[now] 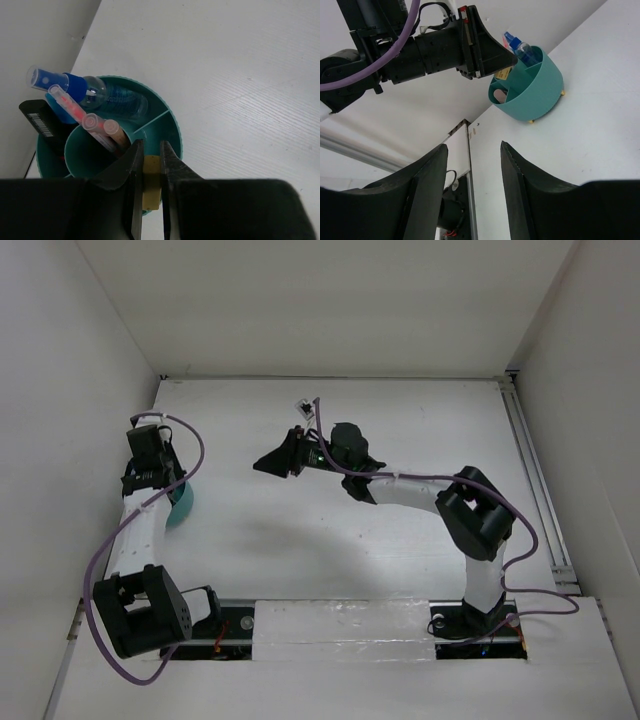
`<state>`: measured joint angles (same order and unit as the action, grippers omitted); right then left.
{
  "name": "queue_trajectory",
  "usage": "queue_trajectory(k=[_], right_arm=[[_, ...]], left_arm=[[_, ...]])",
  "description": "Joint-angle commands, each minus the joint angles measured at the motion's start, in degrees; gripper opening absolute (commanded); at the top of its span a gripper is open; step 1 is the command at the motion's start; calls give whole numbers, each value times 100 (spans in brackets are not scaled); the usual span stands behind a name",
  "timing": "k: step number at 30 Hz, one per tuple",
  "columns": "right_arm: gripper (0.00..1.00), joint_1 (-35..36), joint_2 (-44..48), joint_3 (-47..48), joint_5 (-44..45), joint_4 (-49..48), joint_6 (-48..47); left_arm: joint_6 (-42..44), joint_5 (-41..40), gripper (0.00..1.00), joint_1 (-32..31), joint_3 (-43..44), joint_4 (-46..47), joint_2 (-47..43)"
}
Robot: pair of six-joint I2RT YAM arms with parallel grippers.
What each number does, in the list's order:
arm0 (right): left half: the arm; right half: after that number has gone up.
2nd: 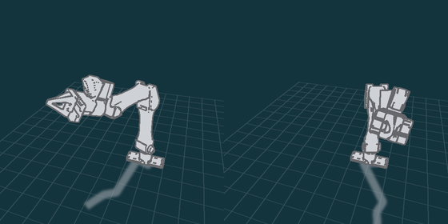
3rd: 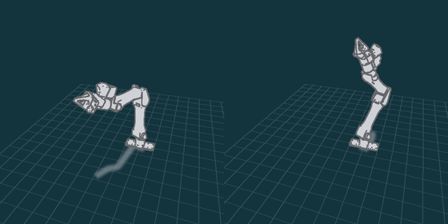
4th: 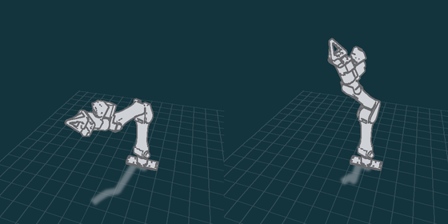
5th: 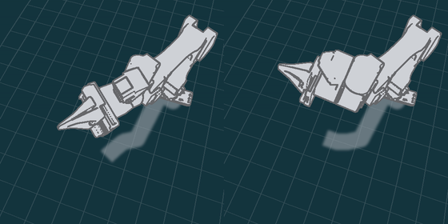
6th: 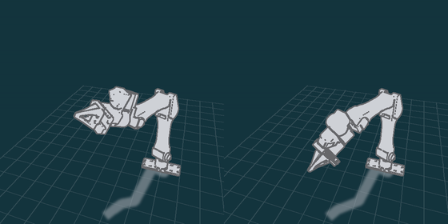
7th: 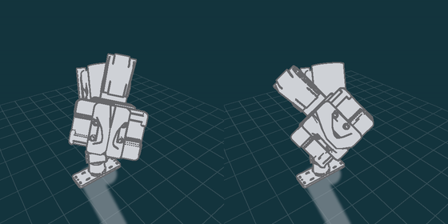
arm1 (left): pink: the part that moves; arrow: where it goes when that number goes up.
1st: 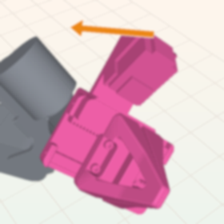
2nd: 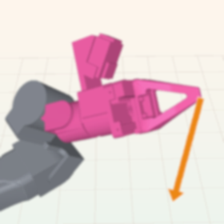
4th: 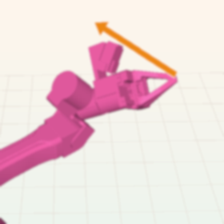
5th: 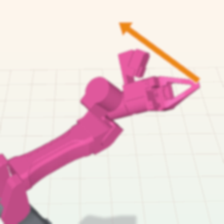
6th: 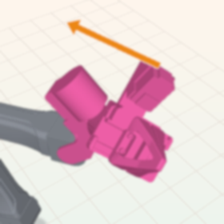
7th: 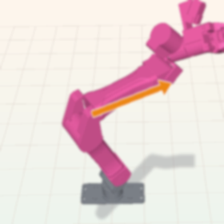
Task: Sort the stationery into containers
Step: Place the stationery in the storage box.
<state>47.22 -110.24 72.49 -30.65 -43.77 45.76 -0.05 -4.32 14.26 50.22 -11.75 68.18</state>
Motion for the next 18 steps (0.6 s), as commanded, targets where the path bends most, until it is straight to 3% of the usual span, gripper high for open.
queue_trajectory(k=[1, 18], right_arm=[[52, -46, 283, -7, -125, -501, 65], [52, -46, 283, -7, -125, -554, 118]], left_arm=[[-30, -245, 0, 68, -82, 226, -42], [-82, -69, 15, 68, -188, 278, 64]])
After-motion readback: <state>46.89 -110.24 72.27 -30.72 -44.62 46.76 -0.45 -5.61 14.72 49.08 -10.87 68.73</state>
